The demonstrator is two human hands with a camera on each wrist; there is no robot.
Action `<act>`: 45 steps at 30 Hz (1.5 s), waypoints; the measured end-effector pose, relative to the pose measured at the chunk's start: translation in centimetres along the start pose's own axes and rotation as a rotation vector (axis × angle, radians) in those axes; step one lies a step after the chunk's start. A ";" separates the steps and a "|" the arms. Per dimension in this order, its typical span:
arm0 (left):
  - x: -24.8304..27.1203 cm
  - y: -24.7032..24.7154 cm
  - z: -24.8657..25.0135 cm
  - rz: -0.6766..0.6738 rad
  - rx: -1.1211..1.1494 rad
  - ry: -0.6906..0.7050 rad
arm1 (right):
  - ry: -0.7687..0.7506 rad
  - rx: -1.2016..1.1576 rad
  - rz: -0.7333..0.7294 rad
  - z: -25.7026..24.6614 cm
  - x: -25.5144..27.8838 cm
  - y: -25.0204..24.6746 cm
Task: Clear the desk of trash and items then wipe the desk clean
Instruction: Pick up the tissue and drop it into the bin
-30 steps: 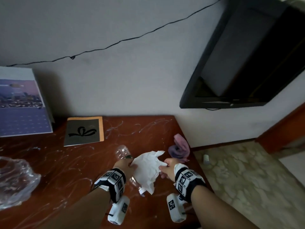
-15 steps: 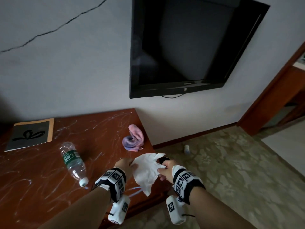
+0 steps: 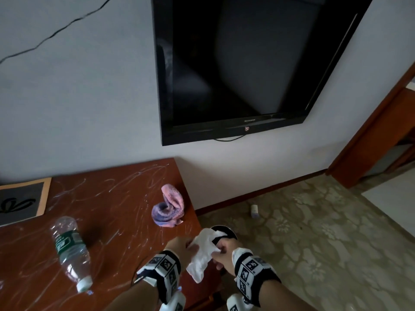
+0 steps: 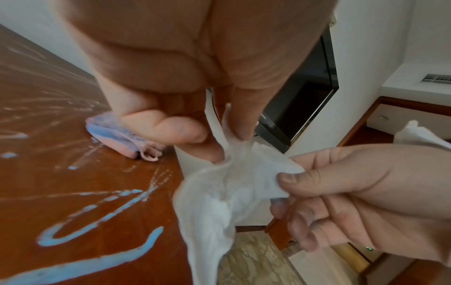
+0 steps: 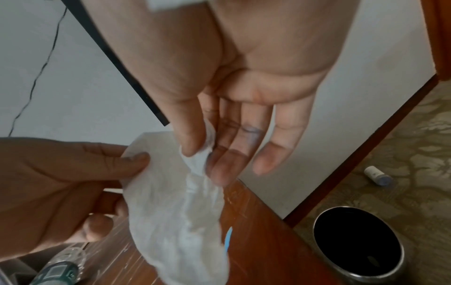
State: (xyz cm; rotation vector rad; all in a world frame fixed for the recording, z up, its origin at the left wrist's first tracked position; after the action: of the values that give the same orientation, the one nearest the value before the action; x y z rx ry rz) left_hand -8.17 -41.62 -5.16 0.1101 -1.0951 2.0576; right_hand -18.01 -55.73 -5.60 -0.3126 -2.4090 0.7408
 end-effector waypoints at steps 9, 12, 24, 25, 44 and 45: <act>-6.2 3.7 4.2 -0.227 0.105 0.183 | 0.061 -0.039 -0.011 1.9 -3.2 -4.9; -7.3 4.8 5.1 -0.345 0.113 0.192 | 0.061 -0.047 -0.062 3.2 -3.6 -6.0; -13.3 10.2 11.5 -0.279 0.035 -0.136 | 0.208 -0.027 -0.058 13.9 -12.5 -10.6; -13.9 10.3 12.0 -0.264 0.041 -0.182 | 0.219 -0.040 -0.051 14.8 -13.1 -11.0; -29.1 22.5 4.6 -0.067 0.192 -0.723 | 0.365 -0.090 -0.269 30.3 -34.1 -2.4; -29.4 22.7 4.2 -0.076 0.151 -0.732 | 0.383 -0.133 -0.295 30.6 -35.3 -1.7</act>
State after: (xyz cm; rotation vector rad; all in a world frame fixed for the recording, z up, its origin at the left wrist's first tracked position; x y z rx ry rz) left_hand -4.44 -69.59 -29.65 1.0274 -1.3163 2.0702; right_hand -8.42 -83.80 -41.73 -0.1306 -2.0797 0.3512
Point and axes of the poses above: each hand's wrist, its own x-axis away from the middle knuckle, its own y-axis out of the palm, z = x × y, the point moved 3 cm from there along -x, towards the middle knuckle
